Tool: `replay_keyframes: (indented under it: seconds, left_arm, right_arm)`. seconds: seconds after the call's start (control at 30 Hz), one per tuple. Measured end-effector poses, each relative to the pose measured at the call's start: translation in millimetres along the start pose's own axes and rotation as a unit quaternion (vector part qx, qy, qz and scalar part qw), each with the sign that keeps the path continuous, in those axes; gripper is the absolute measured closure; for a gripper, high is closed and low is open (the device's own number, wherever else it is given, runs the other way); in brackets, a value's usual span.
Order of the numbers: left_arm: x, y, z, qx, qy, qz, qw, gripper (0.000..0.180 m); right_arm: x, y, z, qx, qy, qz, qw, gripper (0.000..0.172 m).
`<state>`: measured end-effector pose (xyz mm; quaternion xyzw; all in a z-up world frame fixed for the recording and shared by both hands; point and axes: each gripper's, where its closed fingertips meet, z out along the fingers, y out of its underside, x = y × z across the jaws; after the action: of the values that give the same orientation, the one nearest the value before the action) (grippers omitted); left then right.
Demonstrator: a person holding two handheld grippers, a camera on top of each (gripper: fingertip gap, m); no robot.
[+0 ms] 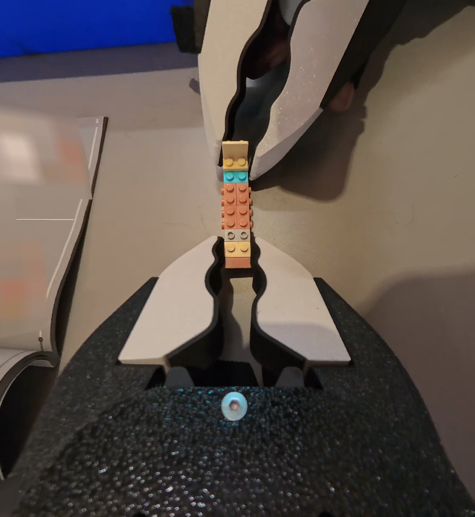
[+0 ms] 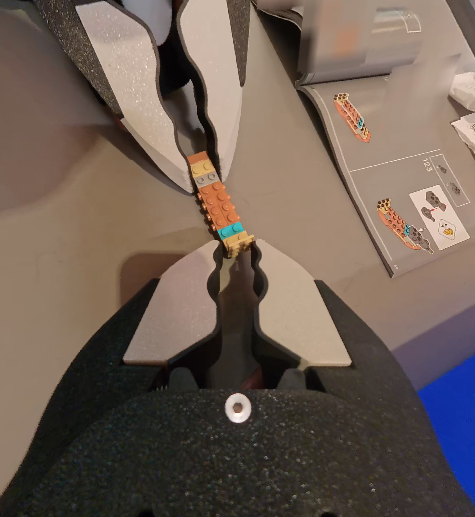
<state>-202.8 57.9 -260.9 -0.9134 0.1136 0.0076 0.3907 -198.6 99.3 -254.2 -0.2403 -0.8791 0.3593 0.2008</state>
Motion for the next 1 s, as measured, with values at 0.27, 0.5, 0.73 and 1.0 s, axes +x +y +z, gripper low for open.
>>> replay_keyframes:
  seconds: [0.27,0.5,0.73,1.0]
  left_arm:
    - [0.2,-0.2,0.0,0.000,-0.001,0.007,1.000,0.163]
    - [1.5,-0.3,0.0,0.004,0.009,0.002,1.000,0.161]
    - [0.9,-2.8,-4.0,0.023,0.025,-0.018,0.999,0.150]
    - [-8.4,-23.6,-25.3,0.131,0.025,-0.002,0.991,0.151]
  right_arm:
    - [-0.2,0.1,0.1,0.000,0.000,0.000,1.000,0.153]
    - [-2.6,1.7,0.8,-0.004,-0.006,-0.006,1.000,0.150]
    - [-2.3,3.4,-1.3,-0.004,-0.012,0.001,1.000,0.144]
    - [1.9,0.3,-6.4,0.018,-0.005,0.003,1.000,0.142]
